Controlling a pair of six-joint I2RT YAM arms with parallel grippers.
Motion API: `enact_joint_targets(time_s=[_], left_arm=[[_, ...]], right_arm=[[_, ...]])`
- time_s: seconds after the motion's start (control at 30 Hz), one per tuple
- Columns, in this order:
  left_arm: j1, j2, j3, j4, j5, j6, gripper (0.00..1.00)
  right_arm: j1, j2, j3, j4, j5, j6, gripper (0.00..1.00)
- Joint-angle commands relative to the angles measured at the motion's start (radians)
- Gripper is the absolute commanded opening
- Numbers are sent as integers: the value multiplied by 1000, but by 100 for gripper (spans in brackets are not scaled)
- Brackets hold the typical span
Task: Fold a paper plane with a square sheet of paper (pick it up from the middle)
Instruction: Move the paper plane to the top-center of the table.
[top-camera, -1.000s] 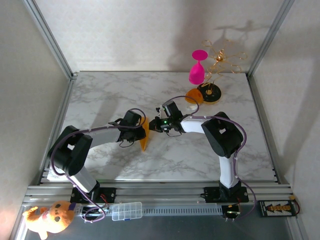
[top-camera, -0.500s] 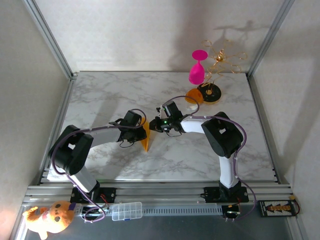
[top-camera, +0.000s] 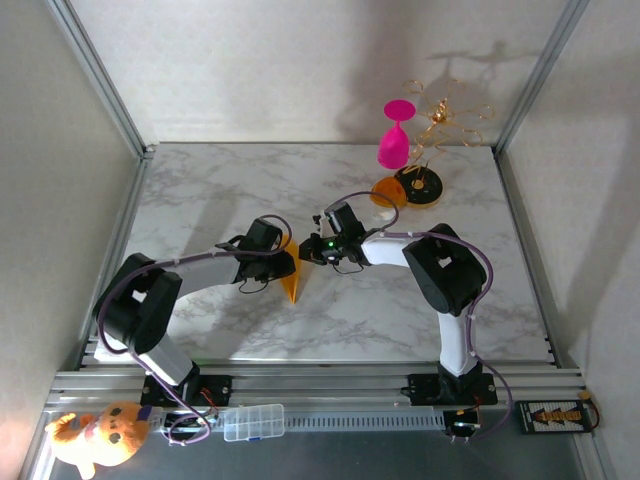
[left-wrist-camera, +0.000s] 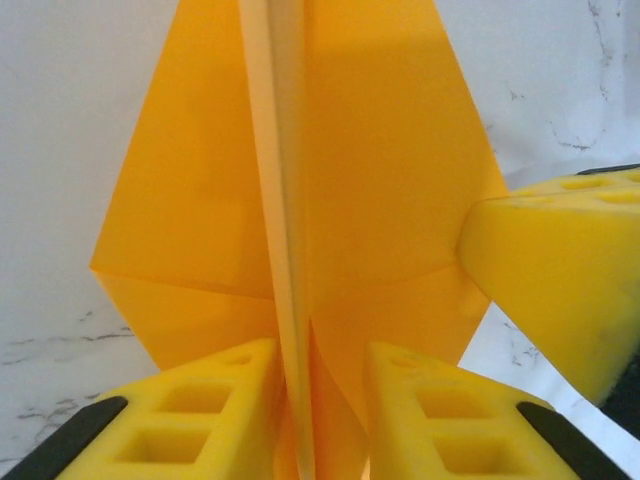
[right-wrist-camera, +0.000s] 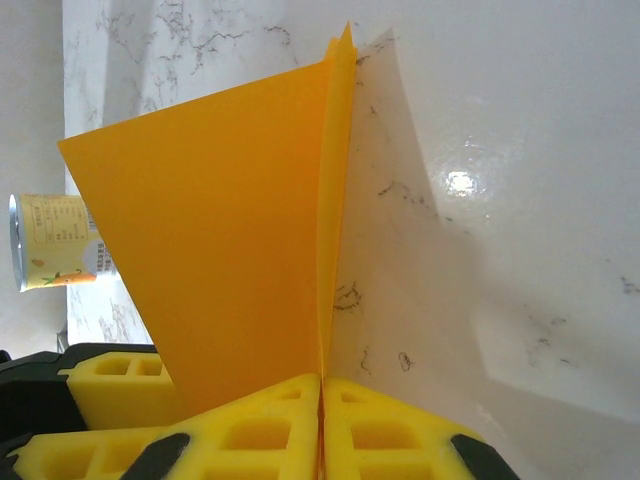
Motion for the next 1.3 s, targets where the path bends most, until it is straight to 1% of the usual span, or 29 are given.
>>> enact_joint_targets(time_s=[0.0, 0.13, 0.47, 0.67, 0.8, 0.93, 1.1, 1.27], left_arm=[[-4, 10, -5, -19, 34, 13, 28], [-5, 41, 8, -46, 46, 38, 28], [-10, 65, 22, -47, 66, 41, 28], [-10, 59, 35, -46, 62, 28, 22], [-8, 44, 39, -63, 37, 24, 19], [-6, 21, 44, -72, 16, 17, 20], [-4, 16, 41, -61, 17, 4, 21], [-5, 10, 38, -51, 11, -8, 21]], right_arm=[[1, -8, 8, -7, 5, -2, 10], [1, -8, 6, -7, 4, -2, 10], [1, -5, 8, -7, 5, -1, 10], [1, -3, 8, -7, 4, 0, 10], [1, -9, 10, -8, 13, 0, 11], [1, -13, 17, -11, 25, 0, 13], [1, -11, 16, -10, 22, -1, 13], [1, -11, 13, -8, 20, 0, 12]])
